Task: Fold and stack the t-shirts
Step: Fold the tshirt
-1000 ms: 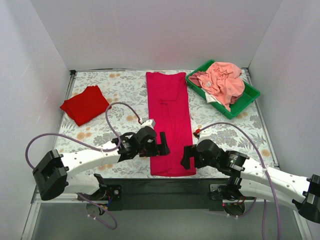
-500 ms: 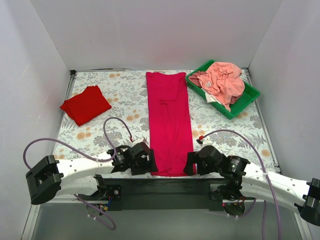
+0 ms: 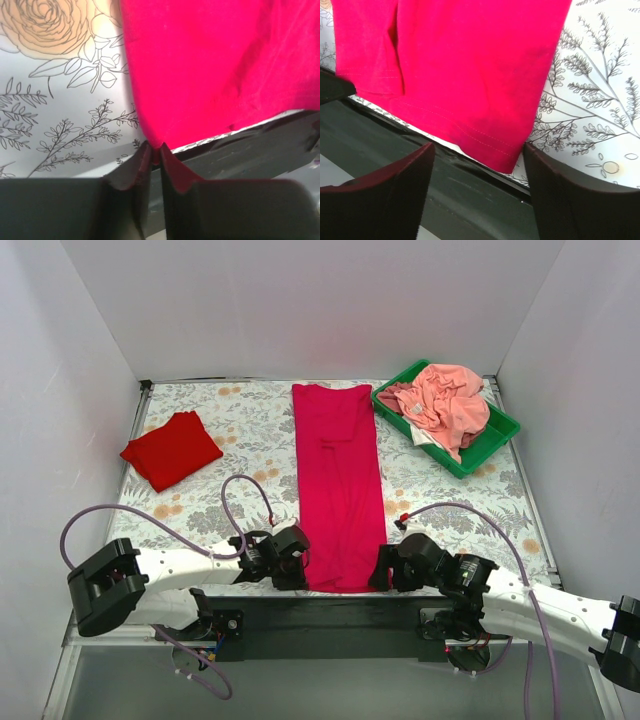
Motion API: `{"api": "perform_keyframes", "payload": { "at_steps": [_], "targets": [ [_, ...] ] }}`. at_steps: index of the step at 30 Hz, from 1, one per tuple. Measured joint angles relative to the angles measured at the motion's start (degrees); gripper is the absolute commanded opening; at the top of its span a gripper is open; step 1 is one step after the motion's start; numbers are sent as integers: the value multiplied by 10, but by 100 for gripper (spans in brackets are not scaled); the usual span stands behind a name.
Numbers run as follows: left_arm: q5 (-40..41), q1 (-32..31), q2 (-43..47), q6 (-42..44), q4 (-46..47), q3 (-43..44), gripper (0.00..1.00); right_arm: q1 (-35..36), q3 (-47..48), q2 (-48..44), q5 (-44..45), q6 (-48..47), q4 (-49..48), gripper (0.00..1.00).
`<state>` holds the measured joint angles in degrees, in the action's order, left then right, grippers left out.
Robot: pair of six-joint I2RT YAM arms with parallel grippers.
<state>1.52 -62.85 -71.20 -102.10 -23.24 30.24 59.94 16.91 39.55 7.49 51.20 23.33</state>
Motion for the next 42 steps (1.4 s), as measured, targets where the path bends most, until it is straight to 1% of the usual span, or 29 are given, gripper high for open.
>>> {"api": "perform_keyframes", "payload": {
  "at_steps": [1,4,5,7,8,9,10,13,16,23,26,29,32,36,42],
  "targets": [
    [0,0,-3,0,1,0,0,0,-2,3,-2,2,-3,65],
    [0,0,-7,3,5,1,0,0,-6,12,-5,9,-12,54],
    [0,0,-7,3,5,1,0,-1,-6,15,-5,10,-13,42],
    [0,0,-7,3,5,1,0,-1,-7,20,-6,12,-12,33],
    [0,0,-7,3,5,1,0,-1,-9,24,-6,13,-12,21],
    [0,0,-7,3,6,1,0,-1,-9,26,-6,12,-13,17],
    [0,0,-6,3,6,1,0,-1,-9,29,-6,13,-13,11],
    [0,0,-6,3,6,1,0,-1,-9,34,-4,13,-14,5],
    [1,0,-5,4,6,1,0,-1,-9,37,-1,10,-18,1],
    [26,0,1,3,6,3,0,-1,2,37,17,-25,-23,1],
    [50,0,2,7,2,19,0,-1,22,42,34,-51,-29,1],
    [78,5,2,19,3,53,0,-1,55,56,66,-77,-38,1],
    [97,27,-1,36,3,90,0,-3,96,77,106,-100,-47,1],
    [112,81,-16,58,15,138,0,-27,150,126,134,-141,-74,1],
    [115,157,-50,97,45,174,0,-126,223,218,95,-203,-129,1]
  ]
}}
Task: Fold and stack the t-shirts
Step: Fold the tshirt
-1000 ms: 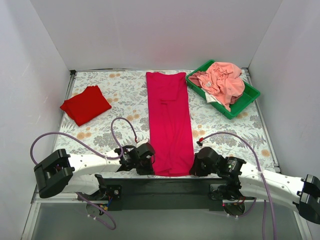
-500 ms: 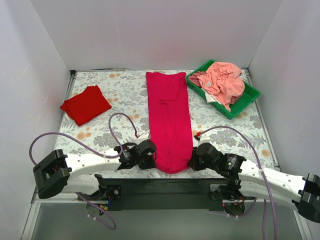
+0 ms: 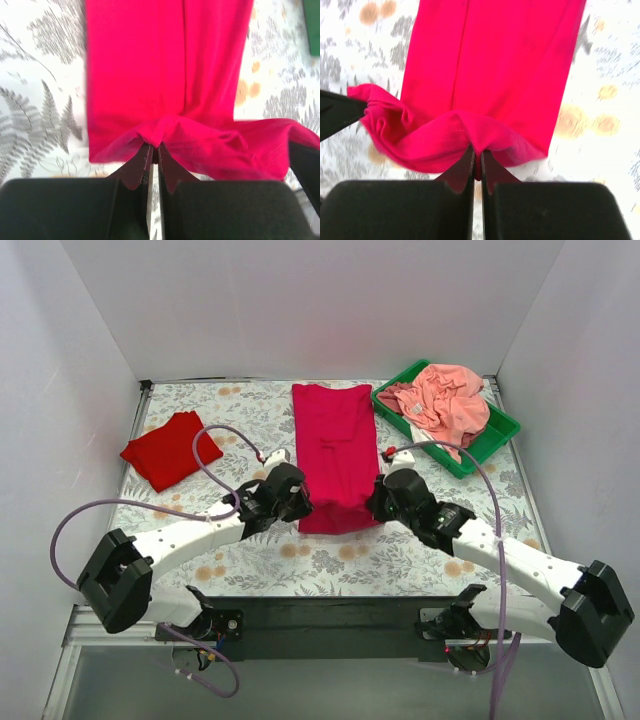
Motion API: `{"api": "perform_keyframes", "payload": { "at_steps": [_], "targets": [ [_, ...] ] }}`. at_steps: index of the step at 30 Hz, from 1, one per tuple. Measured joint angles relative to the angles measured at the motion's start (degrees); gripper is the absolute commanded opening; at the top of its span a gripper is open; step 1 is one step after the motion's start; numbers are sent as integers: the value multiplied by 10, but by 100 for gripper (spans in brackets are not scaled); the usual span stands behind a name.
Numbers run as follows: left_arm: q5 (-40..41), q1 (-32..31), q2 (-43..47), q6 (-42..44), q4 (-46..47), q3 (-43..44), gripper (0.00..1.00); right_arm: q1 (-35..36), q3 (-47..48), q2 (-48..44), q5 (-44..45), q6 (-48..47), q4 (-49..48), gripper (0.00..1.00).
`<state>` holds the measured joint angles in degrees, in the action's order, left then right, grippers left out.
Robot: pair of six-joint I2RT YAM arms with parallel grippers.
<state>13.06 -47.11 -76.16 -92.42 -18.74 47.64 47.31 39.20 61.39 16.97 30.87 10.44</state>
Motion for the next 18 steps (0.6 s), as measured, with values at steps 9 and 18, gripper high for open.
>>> {"api": "perform_keyframes", "payload": {
  "at_steps": [9,18],
  "targets": [
    [-16,86,-139,52,32,127,0,-107,94,124,-82,-62,-59,1],
    [-37,145,-226,80,42,213,0,-172,193,244,-152,-94,-80,1]
  ]
}}
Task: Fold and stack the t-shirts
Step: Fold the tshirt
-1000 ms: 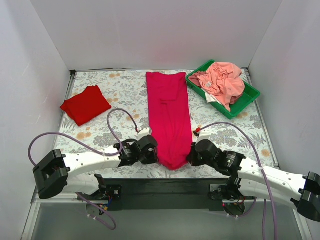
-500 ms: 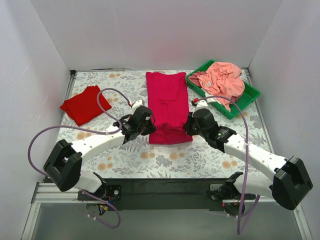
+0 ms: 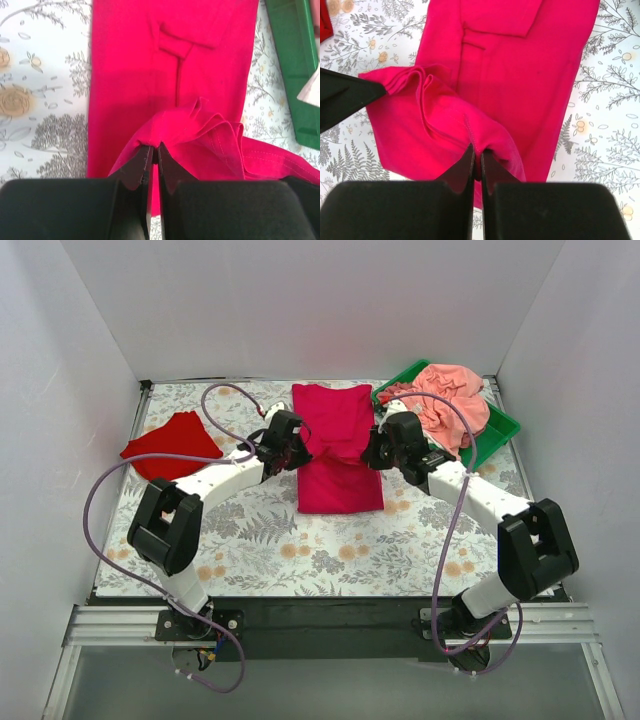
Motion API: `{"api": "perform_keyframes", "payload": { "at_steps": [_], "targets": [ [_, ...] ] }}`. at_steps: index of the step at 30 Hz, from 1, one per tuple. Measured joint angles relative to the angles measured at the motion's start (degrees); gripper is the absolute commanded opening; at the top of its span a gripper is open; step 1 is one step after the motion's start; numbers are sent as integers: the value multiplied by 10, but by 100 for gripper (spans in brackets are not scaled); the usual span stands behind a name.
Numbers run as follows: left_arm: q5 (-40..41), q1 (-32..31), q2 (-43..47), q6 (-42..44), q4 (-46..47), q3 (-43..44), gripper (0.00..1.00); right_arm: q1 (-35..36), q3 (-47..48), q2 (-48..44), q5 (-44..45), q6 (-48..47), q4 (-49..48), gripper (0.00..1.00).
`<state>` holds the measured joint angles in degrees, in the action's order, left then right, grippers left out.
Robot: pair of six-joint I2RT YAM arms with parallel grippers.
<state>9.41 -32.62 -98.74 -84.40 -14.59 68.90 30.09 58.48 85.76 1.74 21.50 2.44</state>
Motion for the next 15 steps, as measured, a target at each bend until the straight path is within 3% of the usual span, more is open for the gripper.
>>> {"api": "perform_keyframes", "payload": {
  "at_steps": [15],
  "targets": [
    [-58,50,-127,48,1,101,0,-54,103,142,-63,-7,-10,3]
  ]
}}
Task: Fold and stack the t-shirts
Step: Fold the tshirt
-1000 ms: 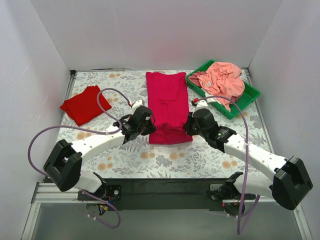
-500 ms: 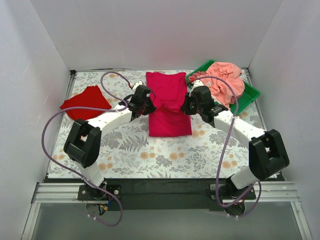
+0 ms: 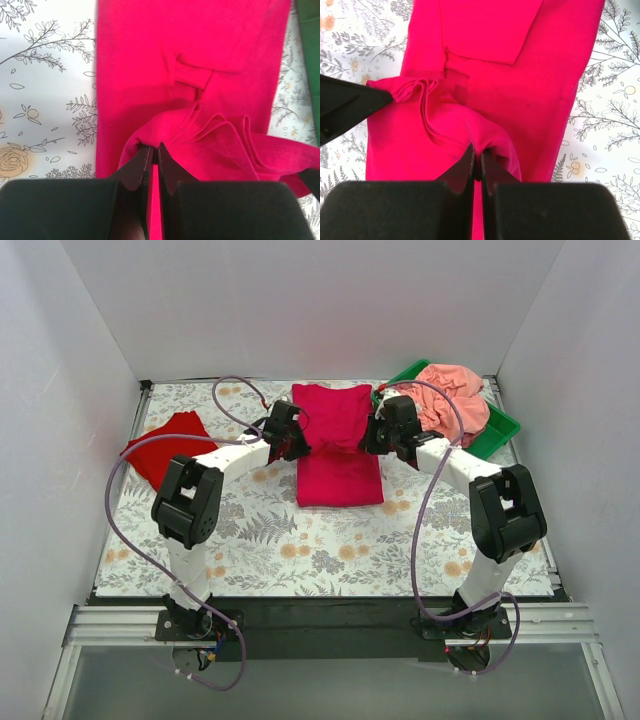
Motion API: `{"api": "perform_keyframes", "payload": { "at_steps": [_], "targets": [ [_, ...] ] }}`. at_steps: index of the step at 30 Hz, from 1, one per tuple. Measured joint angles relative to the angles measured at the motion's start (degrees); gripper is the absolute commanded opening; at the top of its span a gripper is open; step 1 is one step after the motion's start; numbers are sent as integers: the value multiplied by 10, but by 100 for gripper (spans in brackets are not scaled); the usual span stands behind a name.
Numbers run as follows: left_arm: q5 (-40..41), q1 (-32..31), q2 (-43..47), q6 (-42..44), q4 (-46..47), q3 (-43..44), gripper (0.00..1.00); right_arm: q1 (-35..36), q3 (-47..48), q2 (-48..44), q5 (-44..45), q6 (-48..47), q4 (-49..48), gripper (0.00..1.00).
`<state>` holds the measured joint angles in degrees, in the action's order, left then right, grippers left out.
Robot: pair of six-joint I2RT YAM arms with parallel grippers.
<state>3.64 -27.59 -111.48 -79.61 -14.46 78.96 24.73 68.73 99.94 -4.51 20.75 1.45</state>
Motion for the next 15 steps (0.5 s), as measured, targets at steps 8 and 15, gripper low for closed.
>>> {"api": "perform_keyframes", "payload": {
  "at_steps": [8,15],
  "targets": [
    [-20,15,-32,16,-2,29,28,-18,28,55,-6,4,0,29],
    [-33,24,-44,32,-9,56,86,-37,48,70,-23,5,-1,98]
  ]
}}
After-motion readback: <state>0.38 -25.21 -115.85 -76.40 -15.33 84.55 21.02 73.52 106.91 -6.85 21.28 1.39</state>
